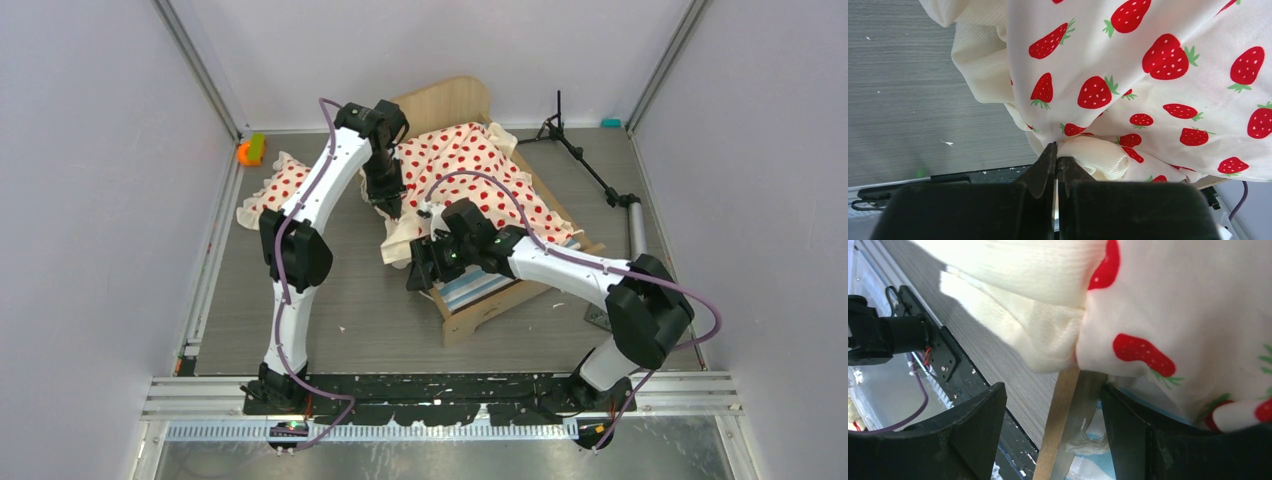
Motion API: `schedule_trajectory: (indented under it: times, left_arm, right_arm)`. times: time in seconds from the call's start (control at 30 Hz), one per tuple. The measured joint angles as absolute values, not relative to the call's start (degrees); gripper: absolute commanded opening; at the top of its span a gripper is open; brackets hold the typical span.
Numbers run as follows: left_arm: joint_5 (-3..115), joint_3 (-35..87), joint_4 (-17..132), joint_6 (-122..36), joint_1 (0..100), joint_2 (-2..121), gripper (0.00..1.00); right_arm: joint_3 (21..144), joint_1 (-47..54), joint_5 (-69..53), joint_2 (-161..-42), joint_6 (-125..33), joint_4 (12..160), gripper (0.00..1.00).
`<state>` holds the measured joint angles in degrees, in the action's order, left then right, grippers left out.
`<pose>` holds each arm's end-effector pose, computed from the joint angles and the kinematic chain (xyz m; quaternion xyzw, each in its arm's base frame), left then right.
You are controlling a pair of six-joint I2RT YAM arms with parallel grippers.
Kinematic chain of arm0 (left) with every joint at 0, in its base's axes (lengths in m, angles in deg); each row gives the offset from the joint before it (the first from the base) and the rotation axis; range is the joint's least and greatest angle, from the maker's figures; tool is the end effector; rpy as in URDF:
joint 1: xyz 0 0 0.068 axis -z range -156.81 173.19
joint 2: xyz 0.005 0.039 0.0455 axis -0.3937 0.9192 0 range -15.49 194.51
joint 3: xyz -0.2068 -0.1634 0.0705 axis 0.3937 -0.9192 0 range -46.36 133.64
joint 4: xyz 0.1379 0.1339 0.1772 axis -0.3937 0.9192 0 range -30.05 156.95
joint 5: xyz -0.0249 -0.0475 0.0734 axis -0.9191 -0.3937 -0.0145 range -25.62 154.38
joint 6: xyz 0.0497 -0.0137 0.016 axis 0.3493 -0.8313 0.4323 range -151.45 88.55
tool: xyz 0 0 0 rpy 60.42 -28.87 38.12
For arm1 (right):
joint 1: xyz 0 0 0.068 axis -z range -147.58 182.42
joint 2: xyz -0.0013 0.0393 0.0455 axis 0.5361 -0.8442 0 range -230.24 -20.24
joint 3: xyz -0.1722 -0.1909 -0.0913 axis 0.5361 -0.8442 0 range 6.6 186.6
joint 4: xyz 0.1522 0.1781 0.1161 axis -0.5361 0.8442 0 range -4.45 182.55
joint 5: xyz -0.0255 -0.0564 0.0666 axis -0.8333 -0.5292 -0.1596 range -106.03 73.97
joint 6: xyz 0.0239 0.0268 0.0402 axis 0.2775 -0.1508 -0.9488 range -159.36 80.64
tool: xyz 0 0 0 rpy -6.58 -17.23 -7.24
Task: Set up the pet bed
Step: Cross the ropes on the bed frame.
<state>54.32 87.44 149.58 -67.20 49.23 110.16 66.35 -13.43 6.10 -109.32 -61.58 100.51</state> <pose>0.3782 -0.1917 0.3143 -0.0775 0.9904 -0.1131 0.0186 0.2241 0.2498 0.2350 -0.2581 0.8700 0.3598 0.2169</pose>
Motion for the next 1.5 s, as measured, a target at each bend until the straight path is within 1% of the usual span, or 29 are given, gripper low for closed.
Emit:
schedule_trajectory:
  times: [0.67, 0.8, 1.0, 1.37, 1.5]
  left_arm:
    - [54.30, 87.44, 149.58, -66.89, 49.03, 110.16, 0.00]
    - [54.25, 87.44, 149.58, -66.65, 49.03, 110.16, 0.00]
    - [54.23, 87.44, 149.58, -66.02, 49.03, 110.16, 0.00]
    - [54.08, 87.44, 149.60, -65.38, 49.03, 110.16, 0.00]
    - [54.12, 87.44, 149.58, -65.30, 49.03, 110.16, 0.00]
  right_arm:
    - [70.37, -16.11, -0.10, -114.04, -58.96, 104.92, 0.74]
    - [71.22, -17.86, -3.32, -116.05, -57.54, 104.97, 0.75]
    - [75.48, -20.40, -8.87, -120.18, -55.98, 108.73, 0.75]
    - [78.59, -20.66, -11.08, -120.77, -55.11, 113.05, 0.78]
    - [83.44, -19.41, -11.08, -120.77, -54.63, 117.23, 0.78]
